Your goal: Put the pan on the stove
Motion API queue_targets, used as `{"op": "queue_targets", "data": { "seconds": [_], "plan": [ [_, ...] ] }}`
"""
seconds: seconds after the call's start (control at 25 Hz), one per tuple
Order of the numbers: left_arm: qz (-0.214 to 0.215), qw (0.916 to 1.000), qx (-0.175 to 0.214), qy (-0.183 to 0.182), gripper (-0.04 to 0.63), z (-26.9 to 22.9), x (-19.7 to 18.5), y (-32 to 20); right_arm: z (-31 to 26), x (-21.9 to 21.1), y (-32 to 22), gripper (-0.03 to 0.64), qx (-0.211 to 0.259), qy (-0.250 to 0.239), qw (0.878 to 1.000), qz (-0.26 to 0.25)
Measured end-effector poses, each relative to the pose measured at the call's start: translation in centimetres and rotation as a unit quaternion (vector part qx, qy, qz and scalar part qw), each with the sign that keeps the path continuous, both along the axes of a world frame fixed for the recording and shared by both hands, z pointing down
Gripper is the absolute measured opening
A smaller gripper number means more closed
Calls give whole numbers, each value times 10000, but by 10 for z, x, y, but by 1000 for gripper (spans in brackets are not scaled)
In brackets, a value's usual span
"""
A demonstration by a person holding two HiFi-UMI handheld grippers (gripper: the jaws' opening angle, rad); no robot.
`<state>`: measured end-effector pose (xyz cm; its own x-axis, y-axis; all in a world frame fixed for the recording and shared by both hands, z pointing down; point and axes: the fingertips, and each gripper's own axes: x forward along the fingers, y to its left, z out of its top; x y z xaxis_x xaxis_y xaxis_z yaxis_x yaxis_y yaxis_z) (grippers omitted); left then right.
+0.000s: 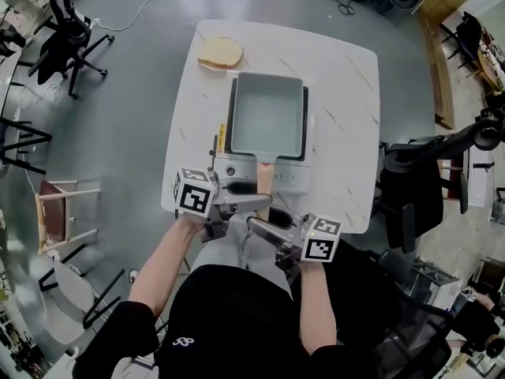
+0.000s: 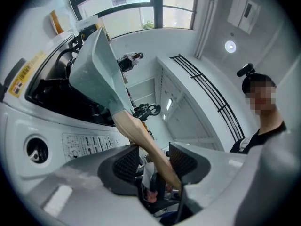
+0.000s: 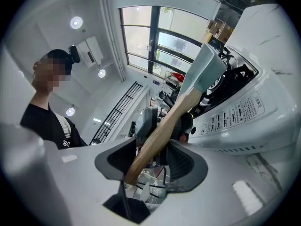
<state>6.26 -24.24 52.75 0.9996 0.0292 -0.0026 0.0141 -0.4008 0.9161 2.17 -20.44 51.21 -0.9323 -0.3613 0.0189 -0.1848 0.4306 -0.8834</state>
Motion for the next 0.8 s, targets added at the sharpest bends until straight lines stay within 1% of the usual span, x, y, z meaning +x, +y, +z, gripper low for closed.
{"op": "queue_targets", "data": {
  "seconds": [0.56,0.68,0.8],
  "plan": [
    [109,9999,-45,-13,206,11,-2,-16,10,-3,-17,204,-96,55,9999,72],
    [87,9999,-131,-16,206,10,-1,-17,11,-3,-18,204,-101,61,9999,91],
    [101,9999,-136,-10,206,11,0,-18,13,-2,-19,204,-101,78,9999,98]
  ]
}}
